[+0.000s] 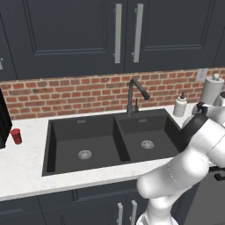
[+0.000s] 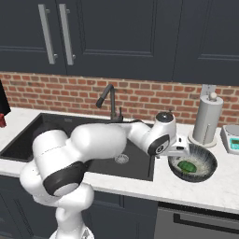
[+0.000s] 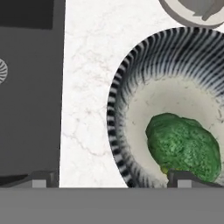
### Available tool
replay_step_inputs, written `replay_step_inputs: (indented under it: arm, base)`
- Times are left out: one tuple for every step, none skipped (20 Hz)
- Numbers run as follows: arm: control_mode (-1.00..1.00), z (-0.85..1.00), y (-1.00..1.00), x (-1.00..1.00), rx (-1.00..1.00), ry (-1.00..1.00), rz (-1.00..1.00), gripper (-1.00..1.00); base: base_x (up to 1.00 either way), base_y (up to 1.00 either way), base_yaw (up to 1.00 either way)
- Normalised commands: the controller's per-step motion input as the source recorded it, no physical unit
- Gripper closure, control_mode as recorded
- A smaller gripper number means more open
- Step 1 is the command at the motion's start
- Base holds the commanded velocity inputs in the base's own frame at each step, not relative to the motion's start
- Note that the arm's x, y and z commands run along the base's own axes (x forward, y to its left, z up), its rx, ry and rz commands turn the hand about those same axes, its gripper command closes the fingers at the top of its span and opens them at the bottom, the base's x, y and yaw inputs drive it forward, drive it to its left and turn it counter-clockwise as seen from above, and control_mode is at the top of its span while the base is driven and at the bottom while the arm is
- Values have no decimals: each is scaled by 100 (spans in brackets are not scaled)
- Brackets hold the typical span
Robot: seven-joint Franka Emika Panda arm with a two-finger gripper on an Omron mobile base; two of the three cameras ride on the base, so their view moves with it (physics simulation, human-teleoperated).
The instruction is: Pick the broccoli from the sink and place it in the bowl. Then pick the bowl and place it in the microwave. Then close the microwave door and press the start button.
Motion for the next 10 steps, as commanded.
replay_step_inputs:
  arm:
    - [-100,-28,0,39,0,0,3,-100]
    - [-100,-20,0,44,0,0,1,-100]
    - [-100,-20,0,41,0,0,0,-100]
    - [-100,-19,0,36,0,0,1,-100]
    - [-100,-21,0,41,0,0,1,-100]
    - [-100,-24,0,51,0,0,1,-100]
    - [-100,-24,0,48,0,0,2,-100]
    - [-100,-21,0,27,0,0,2,-100]
    - [-100,-24,-1,29,0,0,3,-100]
    - [-100,-27,-1,31,0,0,2,-100]
  base:
    - [0,0,0]
    - [0,0,0]
    - [0,0,0]
    - [0,0,0]
    - [0,0,0]
    - [0,0,0]
    - [0,0,0]
    - [0,0,0]
    - [0,0,0]
    - [0,0,0]
